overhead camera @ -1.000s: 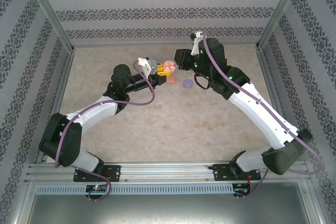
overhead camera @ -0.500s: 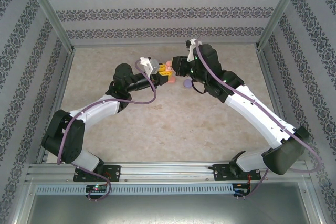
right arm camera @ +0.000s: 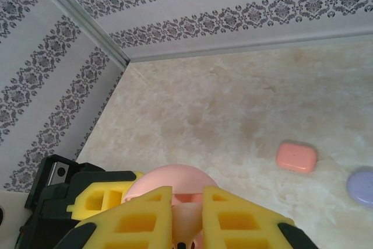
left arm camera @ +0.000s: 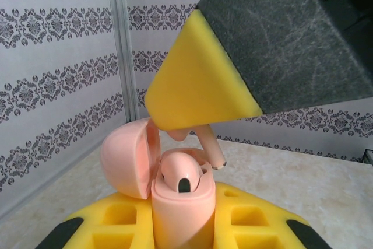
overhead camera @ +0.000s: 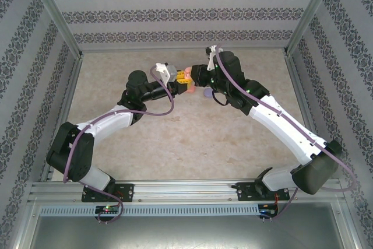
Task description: Insert the wireless bluetooth earbuds into the charging case
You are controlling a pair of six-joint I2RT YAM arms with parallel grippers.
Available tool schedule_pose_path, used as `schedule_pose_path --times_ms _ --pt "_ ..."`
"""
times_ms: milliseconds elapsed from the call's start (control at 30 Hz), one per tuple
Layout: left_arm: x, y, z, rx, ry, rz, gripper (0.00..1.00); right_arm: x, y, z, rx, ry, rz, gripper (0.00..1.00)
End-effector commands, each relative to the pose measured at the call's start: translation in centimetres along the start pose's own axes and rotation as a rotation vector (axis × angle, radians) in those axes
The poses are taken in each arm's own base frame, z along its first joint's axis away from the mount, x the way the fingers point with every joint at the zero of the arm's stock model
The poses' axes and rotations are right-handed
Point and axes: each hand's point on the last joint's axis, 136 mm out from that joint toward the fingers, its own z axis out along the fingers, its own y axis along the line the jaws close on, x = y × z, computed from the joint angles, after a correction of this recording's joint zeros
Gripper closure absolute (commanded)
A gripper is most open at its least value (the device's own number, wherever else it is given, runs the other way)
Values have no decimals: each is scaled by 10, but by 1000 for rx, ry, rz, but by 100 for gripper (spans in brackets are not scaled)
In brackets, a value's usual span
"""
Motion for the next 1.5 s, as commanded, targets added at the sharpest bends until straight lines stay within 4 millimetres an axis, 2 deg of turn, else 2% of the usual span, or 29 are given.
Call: schedule_pose_path --times_ms 0,267,400,900,1467 --pt "-39 -16 1 43 -88 74 100 -9 4 -5 -15 -42 20 84" --pt "-38 -16 2 40 -86 73 100 -23 10 -25 -36 -94 29 87" --pt "-38 -17 2 39 -87 74 100 -26 10 -28 -36 -110 32 87" --pt "-46 -20 0 41 -98 84 100 -13 -2 -12 2 -85 35 87" --pt "-48 -25 3 52 -96 89 100 -8 -3 -4 1 -69 39 88"
